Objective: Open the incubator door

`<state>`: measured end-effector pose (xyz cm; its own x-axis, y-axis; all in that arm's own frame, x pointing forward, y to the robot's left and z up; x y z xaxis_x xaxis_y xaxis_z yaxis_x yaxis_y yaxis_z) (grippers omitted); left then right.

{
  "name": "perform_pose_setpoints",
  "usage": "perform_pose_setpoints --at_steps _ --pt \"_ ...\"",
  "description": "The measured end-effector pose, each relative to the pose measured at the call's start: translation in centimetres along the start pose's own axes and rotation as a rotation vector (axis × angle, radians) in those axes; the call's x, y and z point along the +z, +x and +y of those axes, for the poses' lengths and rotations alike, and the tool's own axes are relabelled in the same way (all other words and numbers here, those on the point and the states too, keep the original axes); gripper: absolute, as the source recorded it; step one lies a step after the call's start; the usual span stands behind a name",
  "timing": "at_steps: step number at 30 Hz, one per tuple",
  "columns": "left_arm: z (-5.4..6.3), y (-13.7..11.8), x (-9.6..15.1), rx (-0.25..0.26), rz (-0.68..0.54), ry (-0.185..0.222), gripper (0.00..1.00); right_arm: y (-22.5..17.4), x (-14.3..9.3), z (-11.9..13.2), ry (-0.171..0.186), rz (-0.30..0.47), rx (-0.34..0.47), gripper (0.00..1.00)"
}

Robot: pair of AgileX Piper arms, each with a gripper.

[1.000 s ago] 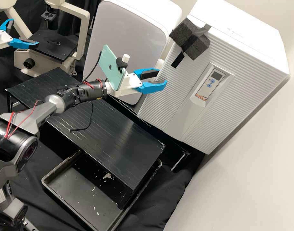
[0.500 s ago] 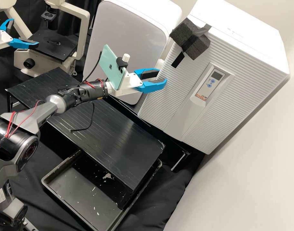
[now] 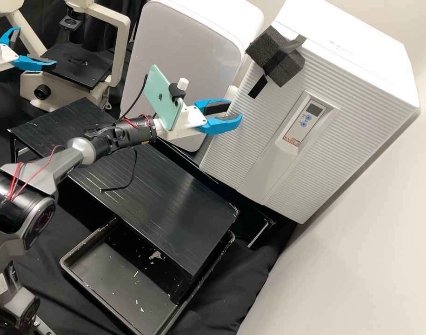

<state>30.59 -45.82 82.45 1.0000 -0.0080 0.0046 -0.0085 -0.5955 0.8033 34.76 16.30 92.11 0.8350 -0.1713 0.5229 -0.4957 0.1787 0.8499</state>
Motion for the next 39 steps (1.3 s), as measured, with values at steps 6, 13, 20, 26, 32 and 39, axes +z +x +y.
perform_pose_setpoints --at_steps 6,13,20,26,32,39 --pt "0.0 0.0 0.0 0.0 0.0 0.0 1.0 0.1 0.3 0.3 -0.006 0.012 -0.009 0.0" --pt "0.0 0.0 0.0 0.0 0.0 0.0 1.0 0.1 0.8 0.9 -0.01 0.025 -0.014 0.0" --pt "0.0 0.0 0.0 0.0 0.0 0.0 1.0 -0.2 1.2 1.1 -0.018 0.024 -0.02 0.0" --pt "0.0 0.0 0.0 0.0 0.0 0.0 1.0 -0.5 1.3 1.7 -0.009 0.023 -0.015 0.0" --pt "0.0 0.0 0.0 0.0 0.0 0.0 1.0 -0.7 1.5 1.8 -0.003 0.017 -0.021 0.0" --pt "0.0 0.0 0.0 0.0 0.0 0.0 1.0 -0.7 1.5 1.8 -0.003 0.017 -0.019 0.0"
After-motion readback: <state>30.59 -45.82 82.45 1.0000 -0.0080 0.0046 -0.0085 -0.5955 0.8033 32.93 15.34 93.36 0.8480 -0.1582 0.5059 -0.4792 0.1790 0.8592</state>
